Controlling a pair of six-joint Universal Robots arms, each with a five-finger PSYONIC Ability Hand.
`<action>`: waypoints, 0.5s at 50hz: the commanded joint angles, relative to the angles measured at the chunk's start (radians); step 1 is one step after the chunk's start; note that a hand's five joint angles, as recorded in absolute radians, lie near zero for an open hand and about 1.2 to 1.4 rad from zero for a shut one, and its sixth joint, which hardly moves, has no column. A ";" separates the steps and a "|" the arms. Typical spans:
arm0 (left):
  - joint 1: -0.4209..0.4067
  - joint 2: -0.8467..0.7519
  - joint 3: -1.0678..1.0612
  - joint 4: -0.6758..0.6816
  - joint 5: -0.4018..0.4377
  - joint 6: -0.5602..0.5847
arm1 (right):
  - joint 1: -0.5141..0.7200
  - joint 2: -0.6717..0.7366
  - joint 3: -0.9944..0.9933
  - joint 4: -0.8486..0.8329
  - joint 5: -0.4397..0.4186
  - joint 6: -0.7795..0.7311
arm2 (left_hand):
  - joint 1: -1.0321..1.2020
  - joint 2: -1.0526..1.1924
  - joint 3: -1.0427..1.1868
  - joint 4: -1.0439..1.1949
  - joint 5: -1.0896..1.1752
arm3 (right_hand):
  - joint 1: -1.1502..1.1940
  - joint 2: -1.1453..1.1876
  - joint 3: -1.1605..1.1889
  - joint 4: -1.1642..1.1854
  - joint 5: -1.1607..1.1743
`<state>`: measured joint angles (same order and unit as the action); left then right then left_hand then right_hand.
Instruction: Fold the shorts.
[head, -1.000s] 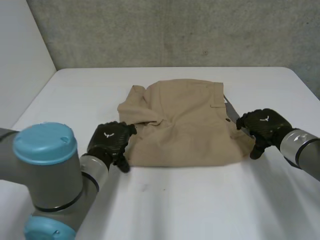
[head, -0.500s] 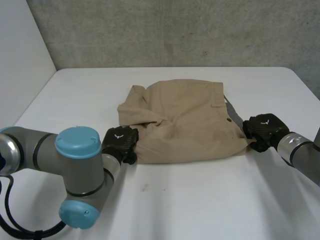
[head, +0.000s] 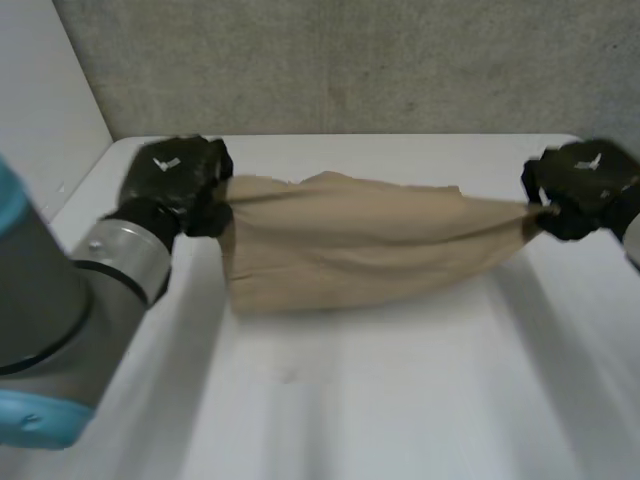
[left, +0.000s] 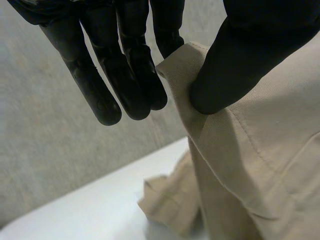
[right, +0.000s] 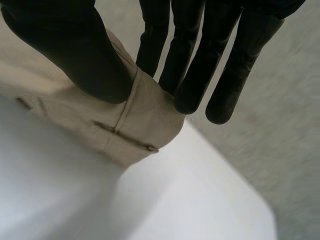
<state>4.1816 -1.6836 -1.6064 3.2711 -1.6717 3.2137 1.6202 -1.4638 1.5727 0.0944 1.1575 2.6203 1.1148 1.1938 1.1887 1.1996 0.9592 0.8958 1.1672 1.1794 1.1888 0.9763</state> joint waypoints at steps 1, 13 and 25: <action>0.002 0.107 0.016 -0.070 0.004 0.000 | 0.003 -0.125 -0.045 0.057 0.001 0.061 | 0.281 0.202 0.208 0.197 0.263 | 0.500 0.229 0.217 0.207 0.245; 0.020 -0.161 0.049 -0.064 0.052 0.021 | 0.067 0.074 -0.034 0.073 0.005 0.053 | 0.281 0.202 0.208 0.197 0.263 | 0.500 0.229 0.217 0.207 0.245; 0.034 -0.419 0.194 -0.056 0.046 0.057 | 0.127 0.289 -0.036 -0.036 0.068 0.075 | -0.566 -0.645 -0.640 -0.651 -0.585 | 0.500 0.229 0.217 0.207 0.245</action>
<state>4.2098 -2.0300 -1.4596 3.2165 -1.6227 3.2614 1.7367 -1.2570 1.5279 0.1264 1.1791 2.6849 0.7673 0.7977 0.8083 0.8051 0.6286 0.9254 1.1672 1.1886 1.1887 0.9998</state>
